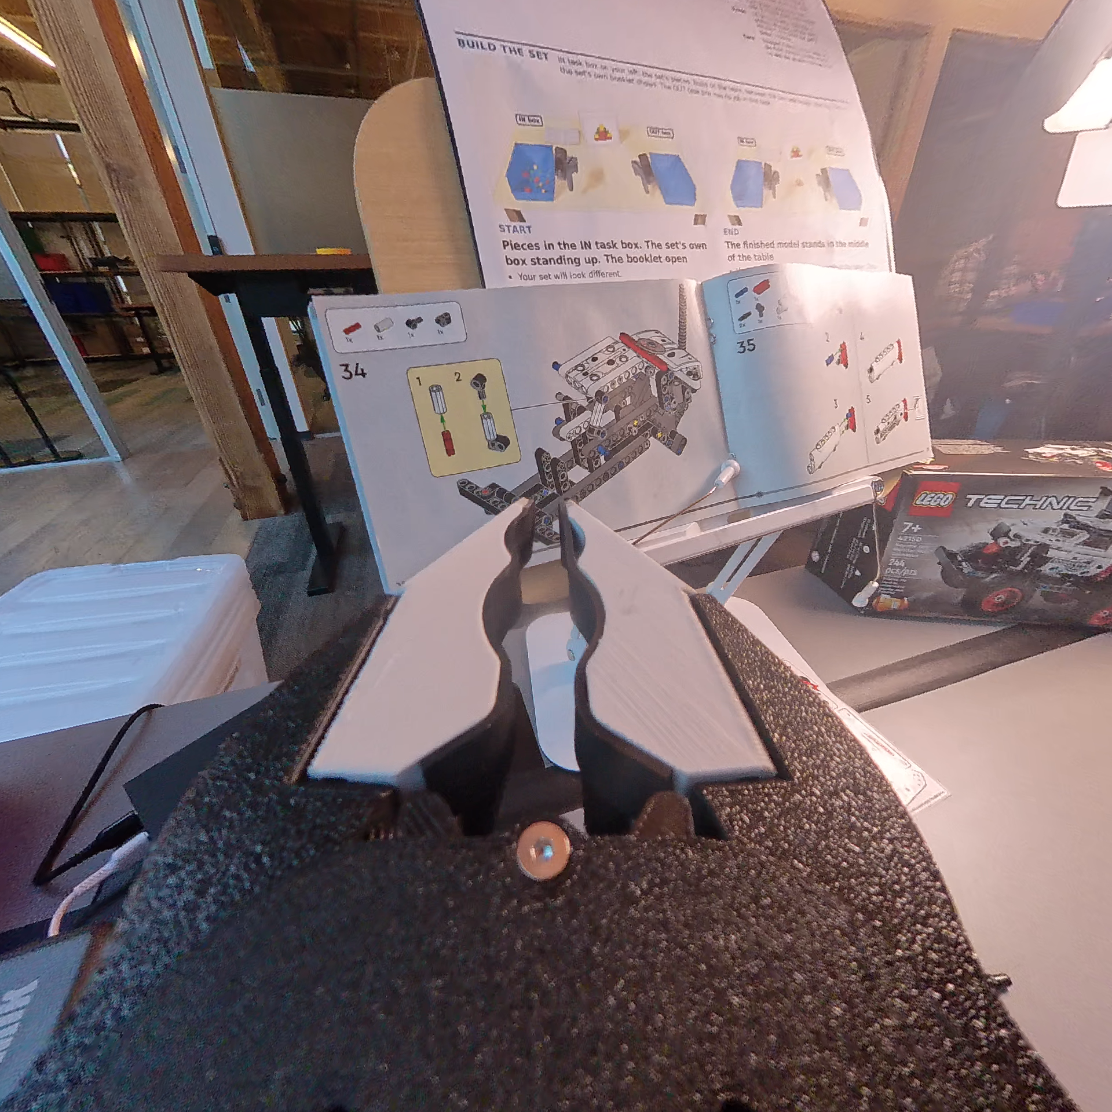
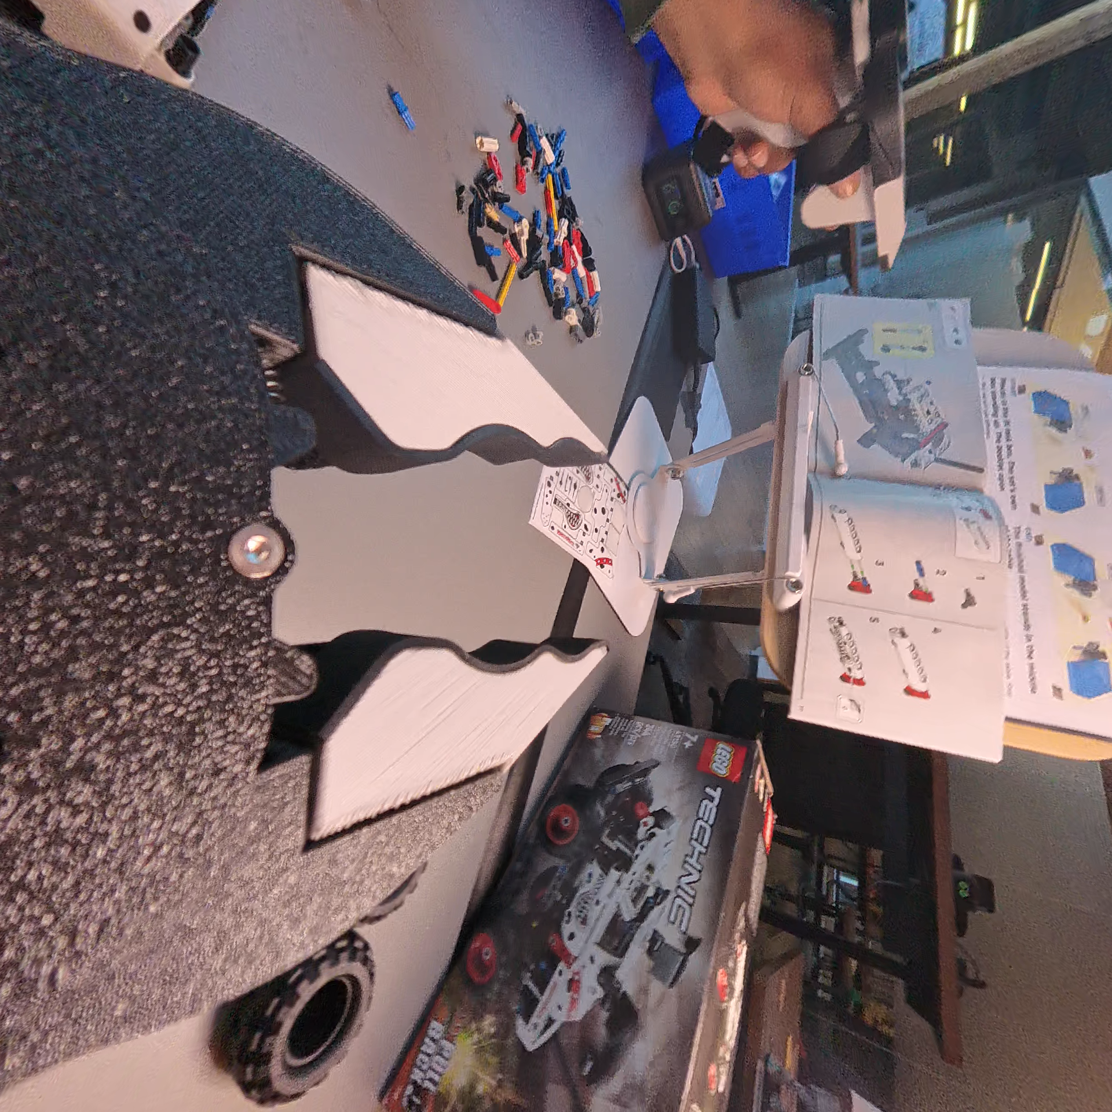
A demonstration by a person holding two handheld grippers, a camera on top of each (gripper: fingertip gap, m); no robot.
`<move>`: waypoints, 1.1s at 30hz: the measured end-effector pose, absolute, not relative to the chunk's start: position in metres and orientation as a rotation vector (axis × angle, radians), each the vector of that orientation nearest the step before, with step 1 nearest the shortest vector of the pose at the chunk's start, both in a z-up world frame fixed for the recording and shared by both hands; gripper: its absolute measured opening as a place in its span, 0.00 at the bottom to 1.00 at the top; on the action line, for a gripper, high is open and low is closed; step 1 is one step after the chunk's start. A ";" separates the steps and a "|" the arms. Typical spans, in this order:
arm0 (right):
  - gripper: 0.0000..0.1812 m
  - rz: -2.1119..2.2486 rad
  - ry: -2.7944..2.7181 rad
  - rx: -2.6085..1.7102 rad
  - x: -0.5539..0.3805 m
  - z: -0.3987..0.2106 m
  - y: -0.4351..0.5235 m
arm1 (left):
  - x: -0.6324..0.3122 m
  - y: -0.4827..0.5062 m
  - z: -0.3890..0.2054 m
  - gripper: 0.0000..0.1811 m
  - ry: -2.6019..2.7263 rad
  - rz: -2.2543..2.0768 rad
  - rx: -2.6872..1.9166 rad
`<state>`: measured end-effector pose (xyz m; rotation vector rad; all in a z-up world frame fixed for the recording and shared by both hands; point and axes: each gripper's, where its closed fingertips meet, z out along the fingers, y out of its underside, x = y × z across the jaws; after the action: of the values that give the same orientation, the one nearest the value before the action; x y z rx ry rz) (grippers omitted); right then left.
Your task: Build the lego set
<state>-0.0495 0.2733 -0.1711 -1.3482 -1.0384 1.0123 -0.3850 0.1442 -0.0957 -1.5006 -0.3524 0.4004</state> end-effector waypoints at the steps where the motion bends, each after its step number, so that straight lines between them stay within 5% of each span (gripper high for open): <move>1: 0.30 1.011 -1.025 -1.354 -0.047 -0.177 0.276 | -0.385 0.144 -0.093 0.04 -0.348 0.421 -1.498; 17: 0.23 0.958 -1.088 -1.276 -0.051 -0.194 0.273 | -0.486 0.161 -0.061 0.02 -0.457 0.576 -1.494; 33: 0.20 0.946 -1.151 -1.286 -0.057 -0.204 0.262 | -0.451 0.161 -0.059 0.04 -0.334 0.455 -1.577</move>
<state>-0.0575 0.2617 -0.2042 -1.2856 -1.1511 0.9464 -0.4513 0.1611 -0.0590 -1.5770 -0.3345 0.4554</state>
